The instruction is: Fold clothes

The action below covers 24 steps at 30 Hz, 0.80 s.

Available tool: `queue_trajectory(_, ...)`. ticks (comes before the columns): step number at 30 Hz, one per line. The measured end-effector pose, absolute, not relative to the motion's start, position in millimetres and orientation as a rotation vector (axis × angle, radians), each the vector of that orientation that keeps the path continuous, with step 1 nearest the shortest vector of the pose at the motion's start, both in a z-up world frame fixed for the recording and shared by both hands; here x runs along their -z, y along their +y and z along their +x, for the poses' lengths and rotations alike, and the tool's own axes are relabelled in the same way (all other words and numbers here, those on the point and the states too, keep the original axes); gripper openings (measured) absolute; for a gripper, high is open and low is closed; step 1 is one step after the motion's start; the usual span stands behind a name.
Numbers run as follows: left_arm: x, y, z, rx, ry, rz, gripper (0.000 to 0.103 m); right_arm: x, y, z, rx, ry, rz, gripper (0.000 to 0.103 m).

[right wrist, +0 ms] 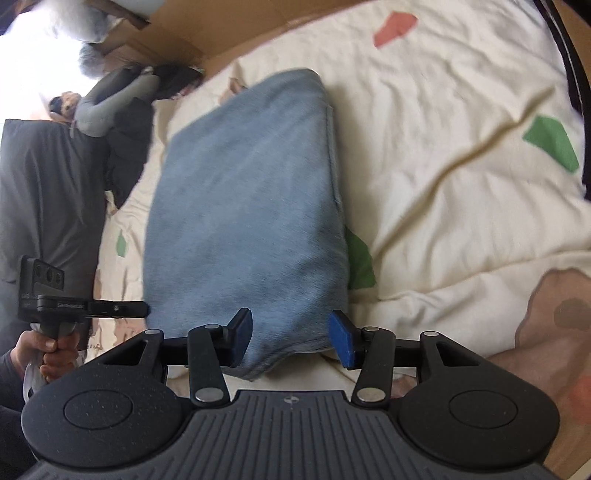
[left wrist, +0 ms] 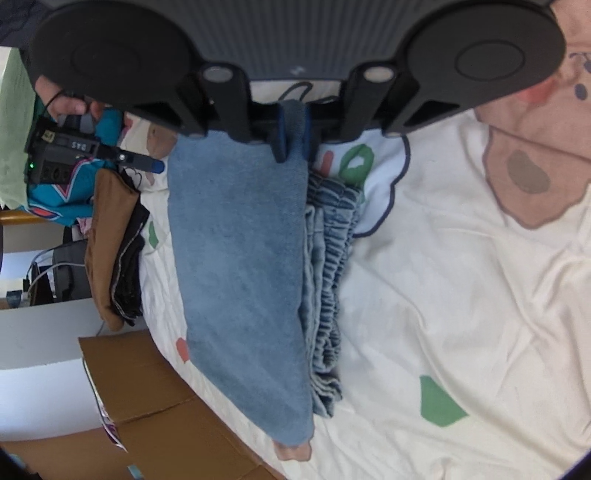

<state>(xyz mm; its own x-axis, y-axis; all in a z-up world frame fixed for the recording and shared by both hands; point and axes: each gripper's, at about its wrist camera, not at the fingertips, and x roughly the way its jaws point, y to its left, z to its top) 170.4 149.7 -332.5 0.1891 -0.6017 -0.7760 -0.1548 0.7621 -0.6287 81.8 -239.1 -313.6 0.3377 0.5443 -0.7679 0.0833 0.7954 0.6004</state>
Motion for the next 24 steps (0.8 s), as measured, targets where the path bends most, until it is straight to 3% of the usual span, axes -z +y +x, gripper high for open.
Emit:
queue_trajectory(5,336.7,149.9,172.9,0.34,1.377,-0.672,0.009,308.2,-223.0,85.3,-0.399,1.156,0.568,0.036)
queue_trajectory(7,334.7,150.4,175.2,0.339,1.375,-0.665,0.009,321.2,-210.5,87.2,-0.433,1.191,0.568,0.027)
queue_trajectory(10,329.0,152.8,180.1,0.328,1.362,-0.649,0.009,347.8,-188.5,84.5,-0.451,1.243,0.505,0.021)
queue_trajectory(24,294.3,148.3,225.0,0.197,1.276,-0.569,0.012,359.8,-181.4,86.6,-0.455,1.269,0.486,0.022)
